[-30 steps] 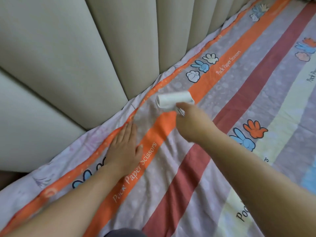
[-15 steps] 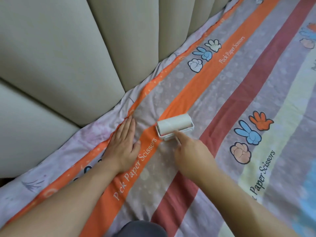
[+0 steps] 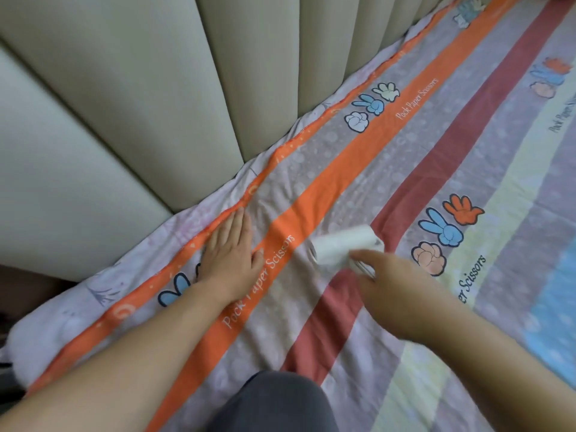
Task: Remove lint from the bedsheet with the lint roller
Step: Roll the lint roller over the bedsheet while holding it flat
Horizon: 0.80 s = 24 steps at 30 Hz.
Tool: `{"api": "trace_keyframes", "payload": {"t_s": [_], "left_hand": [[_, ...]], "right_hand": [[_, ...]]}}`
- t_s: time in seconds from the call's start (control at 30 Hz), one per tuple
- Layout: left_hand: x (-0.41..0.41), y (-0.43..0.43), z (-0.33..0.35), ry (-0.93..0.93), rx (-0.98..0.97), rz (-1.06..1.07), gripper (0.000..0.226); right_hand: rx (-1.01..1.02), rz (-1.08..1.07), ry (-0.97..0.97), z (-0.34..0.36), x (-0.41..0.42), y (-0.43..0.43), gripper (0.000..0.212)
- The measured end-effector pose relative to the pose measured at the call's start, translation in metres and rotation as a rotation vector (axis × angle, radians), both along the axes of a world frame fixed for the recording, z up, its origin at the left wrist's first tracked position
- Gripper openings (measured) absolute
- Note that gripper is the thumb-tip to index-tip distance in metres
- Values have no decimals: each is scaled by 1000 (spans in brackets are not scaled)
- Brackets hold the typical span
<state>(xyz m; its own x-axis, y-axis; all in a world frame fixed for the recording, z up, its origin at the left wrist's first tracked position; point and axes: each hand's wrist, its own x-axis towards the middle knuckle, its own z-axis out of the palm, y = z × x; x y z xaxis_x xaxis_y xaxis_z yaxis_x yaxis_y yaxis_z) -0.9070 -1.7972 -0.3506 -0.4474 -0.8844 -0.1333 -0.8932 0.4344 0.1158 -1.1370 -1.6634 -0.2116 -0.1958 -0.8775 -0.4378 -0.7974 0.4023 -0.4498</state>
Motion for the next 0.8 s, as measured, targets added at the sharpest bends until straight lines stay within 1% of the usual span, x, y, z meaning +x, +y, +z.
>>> {"api": "trace_keyframes", "payload": {"t_s": [0.03,0.07,0.1,0.13,0.2,0.3,0.4,0.5,0.53,0.67,0.8], "left_hand": [[7,5,-1,-27,0,0,92],[14,8,-2,-54,-15,9,93],[20,8,-3,-70,-43,29,92],[24,7,-3,-75,-64,57,92],[33,1,-6,-84,-33,75,93],[41,-5,-19,-78,-35,19,89],[39,-5,-25,-80,-48,32,87],[37,-3,-24,-74,-50,50,92],[36,-3,-22,-67,-41,60,94],[36,-1,-19,-31,-57,72,96],[36,0,-20,-44,-38,73,97]], "right_hand": [[-28,14,-18,7,11,-15,39],[-64,3,-13,-1,27,-37,40],[-139,-15,-30,-3,36,-53,41],[-129,-11,-39,-19,49,-71,41],[-144,-20,-78,-37,69,-108,43],[-150,18,-11,-53,80,-129,44],[-100,46,61,-60,77,-115,42],[-18,75,57,-62,65,-77,32],[-5,80,54,-64,62,-62,32],[35,119,52,-57,51,-16,45],[91,164,57,-46,39,15,43]]}}
